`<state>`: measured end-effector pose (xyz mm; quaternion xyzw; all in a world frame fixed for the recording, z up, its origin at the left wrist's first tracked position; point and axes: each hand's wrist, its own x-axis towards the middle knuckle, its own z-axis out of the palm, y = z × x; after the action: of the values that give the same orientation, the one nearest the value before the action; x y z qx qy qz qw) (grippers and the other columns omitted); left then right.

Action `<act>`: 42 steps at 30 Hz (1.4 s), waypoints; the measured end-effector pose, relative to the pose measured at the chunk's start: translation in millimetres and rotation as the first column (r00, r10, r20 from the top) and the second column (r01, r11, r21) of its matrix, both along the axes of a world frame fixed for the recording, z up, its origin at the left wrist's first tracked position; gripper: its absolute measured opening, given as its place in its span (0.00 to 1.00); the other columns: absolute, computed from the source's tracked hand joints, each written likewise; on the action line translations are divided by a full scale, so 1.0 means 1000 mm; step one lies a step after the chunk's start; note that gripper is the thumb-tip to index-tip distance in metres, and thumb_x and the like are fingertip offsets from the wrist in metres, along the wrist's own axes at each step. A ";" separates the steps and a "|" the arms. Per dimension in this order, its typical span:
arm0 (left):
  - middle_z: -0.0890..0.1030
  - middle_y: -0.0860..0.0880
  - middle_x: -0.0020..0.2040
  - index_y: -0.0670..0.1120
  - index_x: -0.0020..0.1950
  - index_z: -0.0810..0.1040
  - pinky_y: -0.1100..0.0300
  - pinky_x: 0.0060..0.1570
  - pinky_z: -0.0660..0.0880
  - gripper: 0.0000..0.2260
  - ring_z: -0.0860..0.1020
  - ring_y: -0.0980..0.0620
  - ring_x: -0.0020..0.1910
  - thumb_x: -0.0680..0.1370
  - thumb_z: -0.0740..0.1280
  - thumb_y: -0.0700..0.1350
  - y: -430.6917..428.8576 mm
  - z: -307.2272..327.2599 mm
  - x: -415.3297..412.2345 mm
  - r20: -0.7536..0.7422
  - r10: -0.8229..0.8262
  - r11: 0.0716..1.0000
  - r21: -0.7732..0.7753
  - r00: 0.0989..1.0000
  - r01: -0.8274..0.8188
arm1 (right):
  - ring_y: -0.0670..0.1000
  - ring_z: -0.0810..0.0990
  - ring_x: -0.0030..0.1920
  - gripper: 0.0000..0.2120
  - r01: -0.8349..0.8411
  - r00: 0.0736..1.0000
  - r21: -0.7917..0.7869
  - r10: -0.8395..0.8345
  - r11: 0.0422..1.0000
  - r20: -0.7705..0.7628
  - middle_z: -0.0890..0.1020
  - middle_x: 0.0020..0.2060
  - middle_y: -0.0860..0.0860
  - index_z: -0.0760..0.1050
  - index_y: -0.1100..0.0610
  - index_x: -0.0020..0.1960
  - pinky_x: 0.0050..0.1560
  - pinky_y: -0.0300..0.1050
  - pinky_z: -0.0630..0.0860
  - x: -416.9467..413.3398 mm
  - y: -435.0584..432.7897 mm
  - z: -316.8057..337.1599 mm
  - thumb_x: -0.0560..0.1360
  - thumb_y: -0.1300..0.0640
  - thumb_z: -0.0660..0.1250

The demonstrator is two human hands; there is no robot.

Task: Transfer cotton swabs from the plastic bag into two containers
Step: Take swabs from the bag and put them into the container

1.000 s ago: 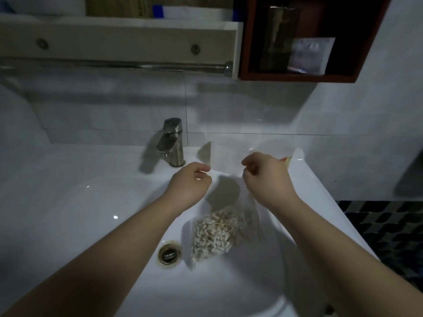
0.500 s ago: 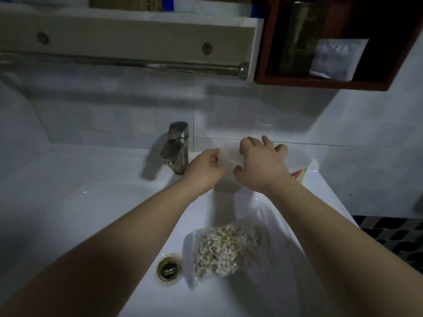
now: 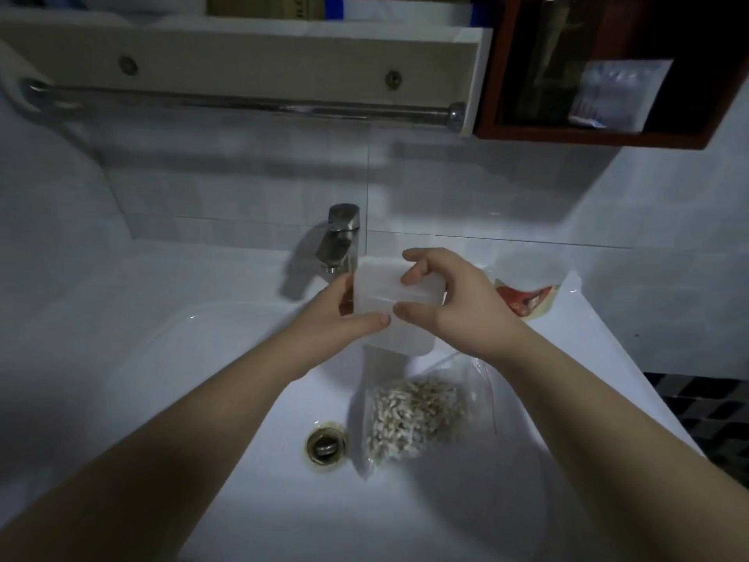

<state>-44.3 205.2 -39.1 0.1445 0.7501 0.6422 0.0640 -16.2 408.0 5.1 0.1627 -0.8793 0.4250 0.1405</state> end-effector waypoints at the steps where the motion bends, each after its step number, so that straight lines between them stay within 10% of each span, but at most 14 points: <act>1: 0.83 0.52 0.62 0.52 0.73 0.73 0.57 0.55 0.80 0.32 0.82 0.53 0.61 0.71 0.79 0.46 -0.008 0.000 0.006 -0.004 -0.018 1.000 0.002 1.000 0.018 | 0.43 0.75 0.62 0.14 -0.030 0.998 -0.038 0.032 0.999 0.054 0.75 0.66 0.40 0.76 0.44 0.48 0.58 0.42 0.74 0.003 -0.003 -0.001 0.69 0.52 0.78; 9: 0.79 0.60 0.60 0.59 0.70 0.72 0.59 0.55 0.79 0.37 0.79 0.59 0.57 0.65 0.84 0.54 -0.053 -0.007 0.037 -0.166 0.063 0.927 -0.355 0.984 -0.120 | 0.47 0.73 0.65 0.39 -0.234 0.929 0.264 0.135 0.936 0.344 0.70 0.70 0.43 0.62 0.40 0.76 0.56 0.41 0.74 0.010 -0.041 -0.020 0.70 0.54 0.75; 16: 0.69 0.59 0.63 0.60 0.71 0.69 0.79 0.46 0.68 0.36 0.72 0.69 0.54 0.67 0.82 0.54 -0.057 -0.025 0.041 -0.394 0.130 0.855 -0.421 0.910 -0.304 | 0.49 0.80 0.58 0.34 0.083 0.837 -0.348 0.125 0.934 0.533 0.73 0.68 0.47 0.76 0.45 0.64 0.43 0.49 0.85 0.013 -0.076 -0.045 0.63 0.29 0.74; 26: 0.78 0.58 0.57 0.59 0.62 0.81 0.65 0.57 0.77 0.18 0.79 0.61 0.58 0.75 0.71 0.41 -0.062 -0.039 0.027 -0.423 0.048 0.951 -0.257 0.905 -0.171 | 0.53 0.84 0.52 0.20 0.109 0.938 -0.370 0.028 0.923 0.347 0.82 0.57 0.55 0.79 0.47 0.52 0.49 0.48 0.80 0.003 -0.068 -0.065 0.61 0.50 0.73; 29: 0.73 0.59 0.66 0.62 0.71 0.72 0.53 0.62 0.78 0.29 0.76 0.59 0.64 0.71 0.75 0.55 -0.072 -0.035 0.018 -0.317 0.163 0.927 -0.274 0.934 -0.255 | 0.57 0.83 0.54 0.21 -0.021 0.934 -0.404 0.163 0.915 0.319 0.78 0.62 0.59 0.79 0.48 0.54 0.48 0.49 0.80 0.005 -0.064 -0.058 0.61 0.56 0.71; 33: 0.79 0.54 0.64 0.57 0.79 0.64 0.62 0.57 0.78 0.45 0.82 0.58 0.60 0.66 0.82 0.56 -0.081 -0.030 0.018 0.040 0.026 0.988 -0.153 0.999 -0.019 | 0.61 0.80 0.58 0.20 -0.150 0.924 -0.396 0.270 0.906 0.269 0.77 0.62 0.58 0.80 0.48 0.52 0.53 0.59 0.80 0.011 -0.058 -0.056 0.62 0.61 0.68; 37: 0.78 0.53 0.65 0.56 0.78 0.65 0.58 0.58 0.81 0.41 0.81 0.56 0.61 0.69 0.80 0.43 -0.077 -0.029 0.024 0.048 -0.048 0.983 -0.174 0.998 0.055 | 0.55 0.79 0.62 0.15 -0.119 0.934 -0.393 0.237 0.912 0.267 0.75 0.64 0.50 0.82 0.48 0.50 0.59 0.59 0.80 0.014 -0.058 -0.060 0.64 0.58 0.71; 42: 0.79 0.52 0.67 0.59 0.79 0.62 0.50 0.64 0.78 0.49 0.80 0.51 0.65 0.63 0.83 0.51 -0.083 -0.024 0.027 0.073 -0.098 0.979 -0.172 0.993 0.109 | 0.51 0.85 0.51 0.21 -0.098 0.942 -0.341 0.198 0.935 0.272 0.84 0.52 0.50 0.79 0.46 0.60 0.55 0.52 0.82 0.012 -0.056 -0.066 0.69 0.44 0.76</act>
<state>-17.5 122.5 -62.8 0.1563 0.7928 0.5736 0.1340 -4.0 351.9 -60.4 0.1374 -0.7941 0.5921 -0.0037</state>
